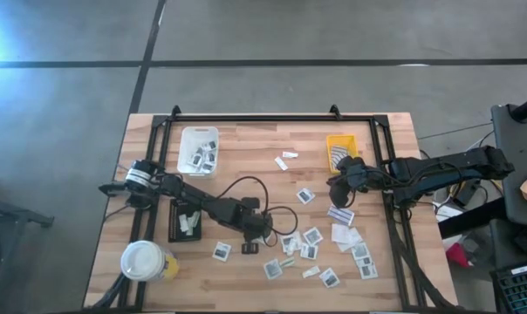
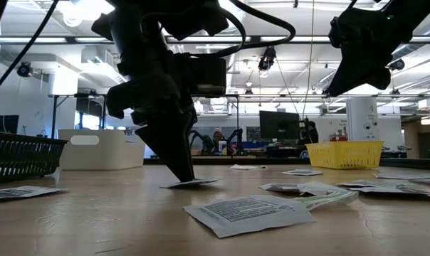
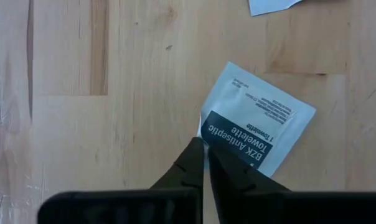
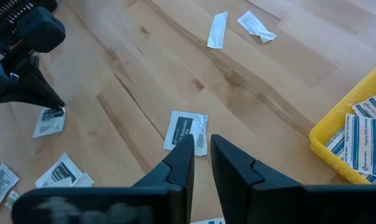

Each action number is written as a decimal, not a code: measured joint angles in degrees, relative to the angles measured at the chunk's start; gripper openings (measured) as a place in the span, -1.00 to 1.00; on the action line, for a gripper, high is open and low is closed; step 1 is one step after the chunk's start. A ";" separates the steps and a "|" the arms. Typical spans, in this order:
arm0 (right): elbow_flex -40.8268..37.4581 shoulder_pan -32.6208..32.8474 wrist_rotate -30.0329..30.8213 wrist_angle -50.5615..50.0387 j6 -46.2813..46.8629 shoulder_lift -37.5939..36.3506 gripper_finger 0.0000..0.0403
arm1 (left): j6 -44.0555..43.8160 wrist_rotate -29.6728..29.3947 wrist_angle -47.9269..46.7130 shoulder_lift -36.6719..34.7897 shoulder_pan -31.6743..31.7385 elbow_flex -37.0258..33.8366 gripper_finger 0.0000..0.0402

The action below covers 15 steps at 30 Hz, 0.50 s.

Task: Pick & Place First Aid Supplies
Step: Put the gray towelette pack into the white bin

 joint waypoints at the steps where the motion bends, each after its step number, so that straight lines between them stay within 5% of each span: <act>1: 0.00 0.00 0.01 0.00 -0.16 0.00 -0.74 | -0.01 0.03 -0.01 -0.02 0.00 -0.02 -0.95; 15: 0.00 0.00 0.00 -0.02 -0.58 0.00 -0.74 | -0.14 0.06 -0.60 -1.12 -0.16 -0.19 -1.00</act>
